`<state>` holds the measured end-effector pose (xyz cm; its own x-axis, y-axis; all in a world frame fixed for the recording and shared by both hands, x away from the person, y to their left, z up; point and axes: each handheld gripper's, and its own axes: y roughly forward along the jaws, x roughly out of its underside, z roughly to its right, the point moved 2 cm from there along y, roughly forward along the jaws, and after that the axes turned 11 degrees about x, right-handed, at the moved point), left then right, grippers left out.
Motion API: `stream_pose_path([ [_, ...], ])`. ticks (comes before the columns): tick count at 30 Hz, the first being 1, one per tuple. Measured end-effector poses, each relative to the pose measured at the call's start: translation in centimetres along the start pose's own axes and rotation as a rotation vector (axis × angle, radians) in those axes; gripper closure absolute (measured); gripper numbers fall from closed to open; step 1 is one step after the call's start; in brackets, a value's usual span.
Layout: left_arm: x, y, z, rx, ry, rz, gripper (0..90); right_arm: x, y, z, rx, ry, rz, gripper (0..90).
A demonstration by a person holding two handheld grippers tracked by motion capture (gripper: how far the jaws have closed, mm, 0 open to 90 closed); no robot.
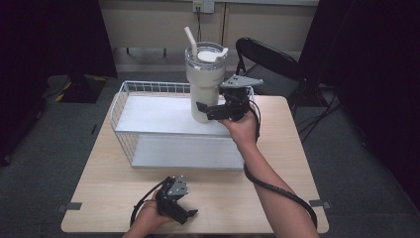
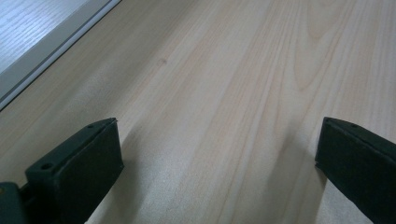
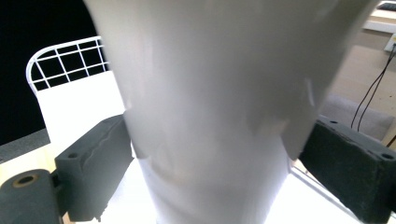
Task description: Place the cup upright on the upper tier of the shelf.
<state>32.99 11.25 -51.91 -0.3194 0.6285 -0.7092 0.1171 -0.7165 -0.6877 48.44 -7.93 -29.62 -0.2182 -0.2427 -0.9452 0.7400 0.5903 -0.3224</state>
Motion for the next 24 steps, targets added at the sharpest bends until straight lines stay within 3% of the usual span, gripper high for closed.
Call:
stream_pose_path([
  [15,0.0,0.0,0.0,0.000,0.000,0.000,0.0,0.4,-3.0,-0.6,-0.032,-0.021,0.005,8.4],
  [24,0.0,0.0,0.0,0.001,0.000,0.001,0.0,1.1,-4.4,-1.7,-0.101,-0.044,0.005,8.5],
])
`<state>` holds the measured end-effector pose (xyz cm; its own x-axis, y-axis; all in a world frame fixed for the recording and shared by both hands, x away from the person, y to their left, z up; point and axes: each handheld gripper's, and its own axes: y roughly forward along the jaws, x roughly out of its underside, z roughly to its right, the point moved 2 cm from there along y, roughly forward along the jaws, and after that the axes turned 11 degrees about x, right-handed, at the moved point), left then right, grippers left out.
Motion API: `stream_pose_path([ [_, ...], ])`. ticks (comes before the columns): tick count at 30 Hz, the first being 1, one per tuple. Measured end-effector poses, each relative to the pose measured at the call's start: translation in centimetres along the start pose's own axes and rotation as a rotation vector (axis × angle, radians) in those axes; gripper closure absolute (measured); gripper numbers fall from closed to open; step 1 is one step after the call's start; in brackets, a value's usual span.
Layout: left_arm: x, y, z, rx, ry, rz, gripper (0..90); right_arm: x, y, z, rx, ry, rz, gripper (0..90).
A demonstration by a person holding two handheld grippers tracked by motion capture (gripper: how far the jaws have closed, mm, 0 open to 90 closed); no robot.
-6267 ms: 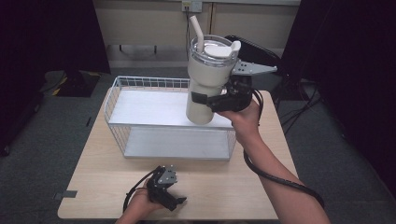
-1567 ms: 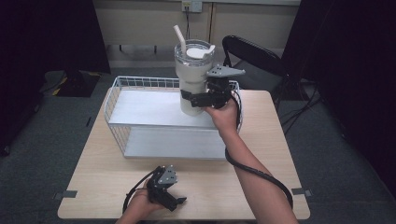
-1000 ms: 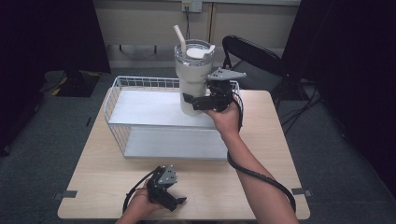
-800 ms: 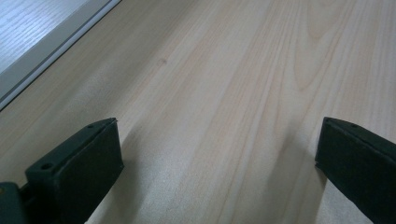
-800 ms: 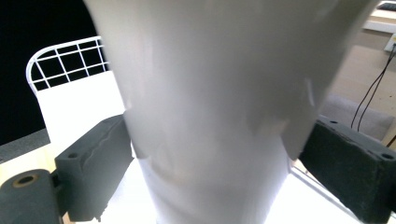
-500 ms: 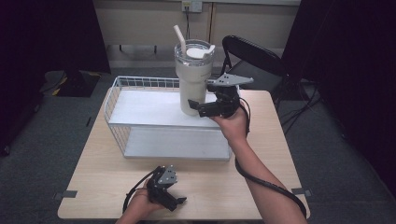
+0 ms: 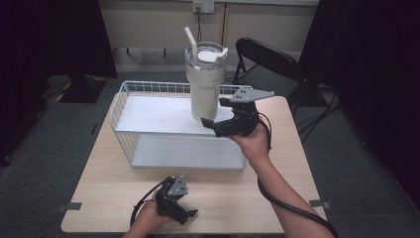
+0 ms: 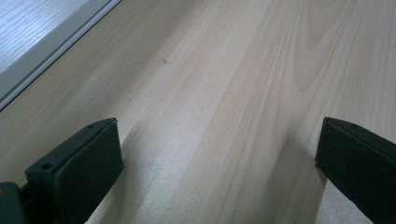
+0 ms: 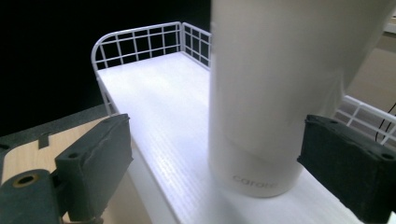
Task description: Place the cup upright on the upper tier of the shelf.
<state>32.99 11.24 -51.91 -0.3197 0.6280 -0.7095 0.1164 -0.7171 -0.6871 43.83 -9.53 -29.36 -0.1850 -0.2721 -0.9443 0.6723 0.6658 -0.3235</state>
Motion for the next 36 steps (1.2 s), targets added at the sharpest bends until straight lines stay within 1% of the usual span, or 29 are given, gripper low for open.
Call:
stream_pose_path([
  [10,0.0,0.0,0.0,0.000,-0.001,0.000,0.0,1.3,-1.6,-1.1,-0.072,0.002,0.018,8.5],
  [14,0.0,0.0,0.0,0.000,-0.001,0.000,0.0,2.2,-2.4,-1.5,-0.097,-0.026,0.021,8.5],
  [16,0.0,0.0,0.0,-0.001,-0.001,0.000,0.0,2.6,-2.7,-1.7,-0.105,-0.029,0.023,8.5],
  [18,0.0,0.0,0.0,0.000,-0.001,0.000,0.0,3.2,-3.0,-1.9,-0.118,-0.030,0.021,8.5],
  [22,0.0,0.0,0.0,0.000,-0.001,0.000,0.0,4.3,-3.3,-2.2,-0.135,-0.046,0.005,8.5],
  [24,0.0,0.0,0.0,-0.001,-0.001,0.000,0.0,4.9,-3.6,-2.4,-0.150,-0.043,0.002,8.5],
  [28,0.0,0.0,0.0,0.000,-0.001,0.001,0.0,6.0,-4.1,-2.7,-0.165,-0.053,0.003,8.5],
  [31,0.0,0.0,0.0,0.001,-0.003,-0.005,0.0,6.9,-4.4,-3.0,-0.188,-0.066,-0.011,8.6],
  [35,0.0,0.0,0.0,0.000,0.002,-0.009,0.0,8.3,-4.7,-3.1,-0.204,-0.062,-0.021,8.6],
  [36,0.0,0.0,0.0,0.001,-0.003,-0.005,0.0,8.7,-4.8,-3.1,-0.204,-0.059,-0.028,8.6],
])
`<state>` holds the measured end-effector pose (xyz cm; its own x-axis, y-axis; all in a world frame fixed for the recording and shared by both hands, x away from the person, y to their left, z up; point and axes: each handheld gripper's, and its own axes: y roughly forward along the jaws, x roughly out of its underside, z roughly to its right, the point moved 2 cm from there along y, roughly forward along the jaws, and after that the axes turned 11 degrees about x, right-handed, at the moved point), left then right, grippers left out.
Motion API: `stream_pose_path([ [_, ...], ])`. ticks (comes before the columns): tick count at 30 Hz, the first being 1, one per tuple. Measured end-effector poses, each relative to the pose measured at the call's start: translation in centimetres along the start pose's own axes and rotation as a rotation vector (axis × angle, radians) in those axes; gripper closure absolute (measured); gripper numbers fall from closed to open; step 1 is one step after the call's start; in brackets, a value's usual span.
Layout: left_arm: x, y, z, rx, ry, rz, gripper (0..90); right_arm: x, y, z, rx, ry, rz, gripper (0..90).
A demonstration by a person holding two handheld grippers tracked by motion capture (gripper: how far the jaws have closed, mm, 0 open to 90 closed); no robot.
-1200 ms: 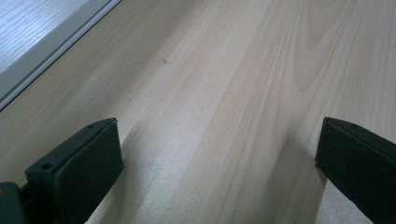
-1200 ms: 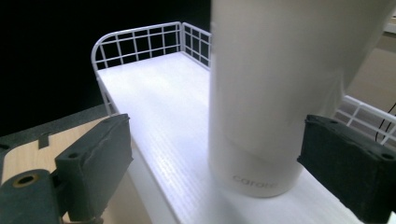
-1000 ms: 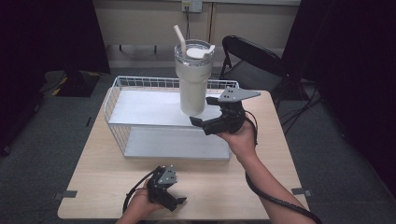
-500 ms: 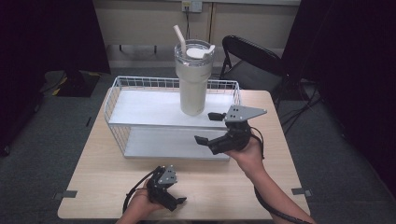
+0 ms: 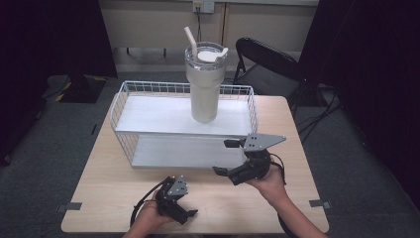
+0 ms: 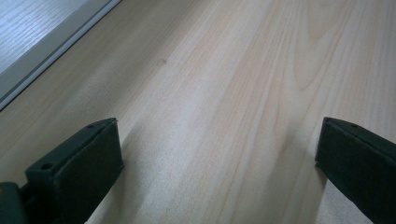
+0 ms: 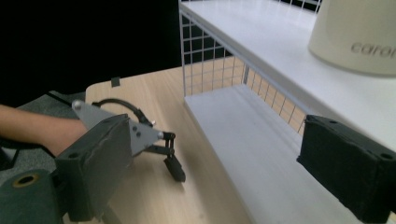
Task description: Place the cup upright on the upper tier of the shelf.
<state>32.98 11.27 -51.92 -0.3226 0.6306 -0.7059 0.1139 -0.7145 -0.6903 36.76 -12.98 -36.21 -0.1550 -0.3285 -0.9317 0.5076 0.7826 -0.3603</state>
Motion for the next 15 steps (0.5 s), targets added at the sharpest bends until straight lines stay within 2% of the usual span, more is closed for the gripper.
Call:
stream_pose_path([
  [15,0.0,0.0,0.0,-0.001,0.004,-0.004,0.0,5.1,-0.5,0.1,-0.011,0.009,-0.031,8.9],
])
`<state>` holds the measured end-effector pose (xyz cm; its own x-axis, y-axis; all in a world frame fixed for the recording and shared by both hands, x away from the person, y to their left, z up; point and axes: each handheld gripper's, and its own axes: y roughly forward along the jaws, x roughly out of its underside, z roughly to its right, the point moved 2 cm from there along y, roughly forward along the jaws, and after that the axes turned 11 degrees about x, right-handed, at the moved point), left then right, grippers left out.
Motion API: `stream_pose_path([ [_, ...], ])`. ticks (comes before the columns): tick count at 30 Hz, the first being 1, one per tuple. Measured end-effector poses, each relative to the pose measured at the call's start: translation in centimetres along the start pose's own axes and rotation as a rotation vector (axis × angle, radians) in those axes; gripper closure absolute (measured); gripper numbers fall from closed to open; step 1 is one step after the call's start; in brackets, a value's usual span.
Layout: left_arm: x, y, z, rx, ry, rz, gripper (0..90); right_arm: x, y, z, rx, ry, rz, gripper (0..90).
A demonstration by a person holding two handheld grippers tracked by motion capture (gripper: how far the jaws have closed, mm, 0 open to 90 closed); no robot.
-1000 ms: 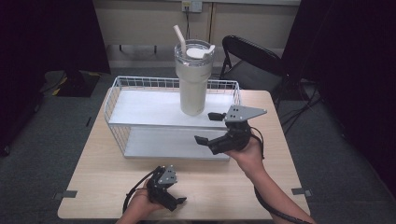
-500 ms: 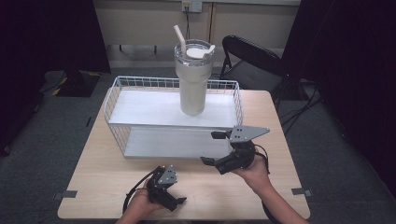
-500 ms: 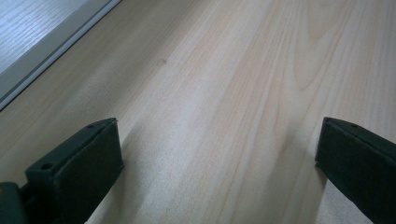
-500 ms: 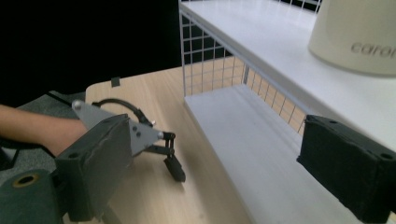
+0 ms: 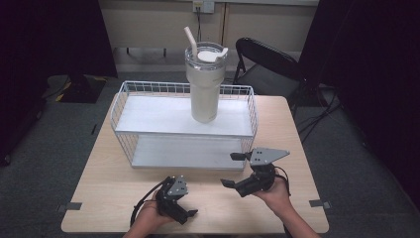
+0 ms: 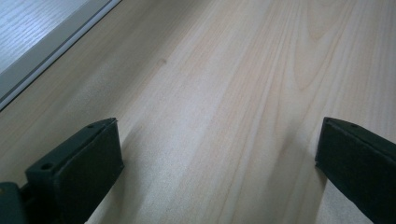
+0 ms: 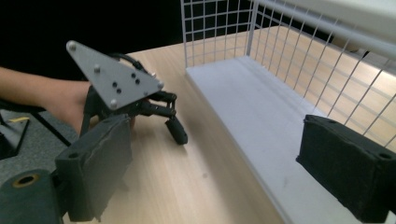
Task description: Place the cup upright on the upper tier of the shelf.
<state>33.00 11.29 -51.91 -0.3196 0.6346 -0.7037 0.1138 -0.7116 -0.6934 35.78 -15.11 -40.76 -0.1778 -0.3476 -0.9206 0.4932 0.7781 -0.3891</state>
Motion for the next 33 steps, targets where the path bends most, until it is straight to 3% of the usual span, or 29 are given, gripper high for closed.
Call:
stream_pose_path([
  [21,0.0,0.0,0.0,0.000,0.001,0.000,0.0,7.7,1.3,0.1,0.016,0.044,-0.149,8.9],
  [33,0.0,0.0,0.0,0.001,-0.004,0.004,0.0,10.0,1.4,-0.4,0.044,-0.011,-0.216,9.5],
])
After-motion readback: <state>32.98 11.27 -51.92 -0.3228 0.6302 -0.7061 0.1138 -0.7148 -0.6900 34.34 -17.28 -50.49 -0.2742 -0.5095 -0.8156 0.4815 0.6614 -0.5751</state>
